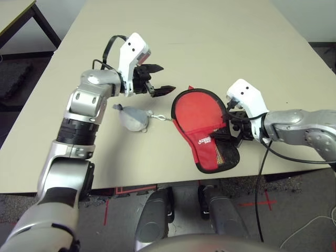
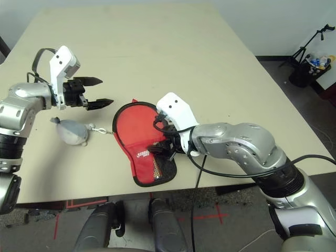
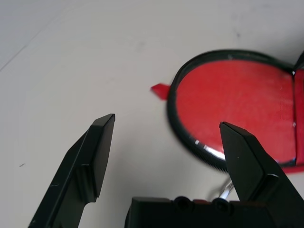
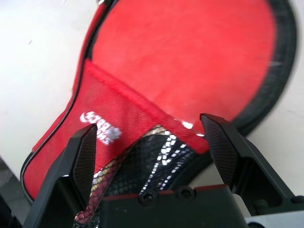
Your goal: Store the ping-pong paddle in its case and zip it.
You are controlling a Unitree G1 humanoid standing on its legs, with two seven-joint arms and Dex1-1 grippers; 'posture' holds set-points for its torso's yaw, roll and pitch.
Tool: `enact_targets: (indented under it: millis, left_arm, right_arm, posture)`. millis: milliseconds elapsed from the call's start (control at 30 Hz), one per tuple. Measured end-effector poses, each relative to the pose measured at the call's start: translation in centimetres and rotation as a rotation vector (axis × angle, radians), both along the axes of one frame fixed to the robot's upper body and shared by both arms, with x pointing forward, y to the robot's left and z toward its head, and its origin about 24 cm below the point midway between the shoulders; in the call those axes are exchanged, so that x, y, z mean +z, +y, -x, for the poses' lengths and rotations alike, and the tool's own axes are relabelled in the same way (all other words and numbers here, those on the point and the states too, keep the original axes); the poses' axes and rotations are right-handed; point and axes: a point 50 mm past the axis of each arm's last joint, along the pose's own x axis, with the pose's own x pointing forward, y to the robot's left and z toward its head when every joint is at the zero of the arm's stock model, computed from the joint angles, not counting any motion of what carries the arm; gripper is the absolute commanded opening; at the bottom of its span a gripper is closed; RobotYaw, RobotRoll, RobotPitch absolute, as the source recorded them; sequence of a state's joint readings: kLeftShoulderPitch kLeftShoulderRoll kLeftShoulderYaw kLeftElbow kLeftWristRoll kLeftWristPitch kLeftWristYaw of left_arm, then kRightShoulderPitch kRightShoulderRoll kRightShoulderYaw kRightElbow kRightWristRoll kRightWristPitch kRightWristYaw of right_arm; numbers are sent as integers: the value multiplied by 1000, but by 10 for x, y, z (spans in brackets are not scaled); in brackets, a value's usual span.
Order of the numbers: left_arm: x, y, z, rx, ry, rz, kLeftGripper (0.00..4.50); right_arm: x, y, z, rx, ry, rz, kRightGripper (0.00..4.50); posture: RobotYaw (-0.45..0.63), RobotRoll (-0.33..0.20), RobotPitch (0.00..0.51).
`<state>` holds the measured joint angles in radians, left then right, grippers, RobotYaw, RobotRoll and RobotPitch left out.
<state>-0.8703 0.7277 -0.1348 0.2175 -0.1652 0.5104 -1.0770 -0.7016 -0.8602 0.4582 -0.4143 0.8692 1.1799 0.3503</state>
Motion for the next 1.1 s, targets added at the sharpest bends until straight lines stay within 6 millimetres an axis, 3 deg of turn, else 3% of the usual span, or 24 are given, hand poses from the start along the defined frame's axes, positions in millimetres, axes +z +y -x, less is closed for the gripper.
enact_targets:
  millis: [300, 633, 900, 1100]
  left_arm:
    - [19, 29, 11, 0, 85, -132, 4500]
    - [20, 43, 21, -32, 165, -184, 4500]
    - [27, 67, 40, -98, 260, -323, 4500]
    - [21, 70, 44, -155, 285, -408, 4500]
  right_arm:
    - [-12, 12, -14, 72, 22, 32, 4469]
    - [-19, 18, -24, 106, -1, 55, 4469]
    - [-21, 19, -27, 117, -5, 70, 4469]
    - [-22, 21, -28, 115, -5, 65, 4469]
  posture:
    - [-30, 0, 173]
    - [-22, 0, 172]
    - [-16, 0, 176]
    - [-18, 0, 179]
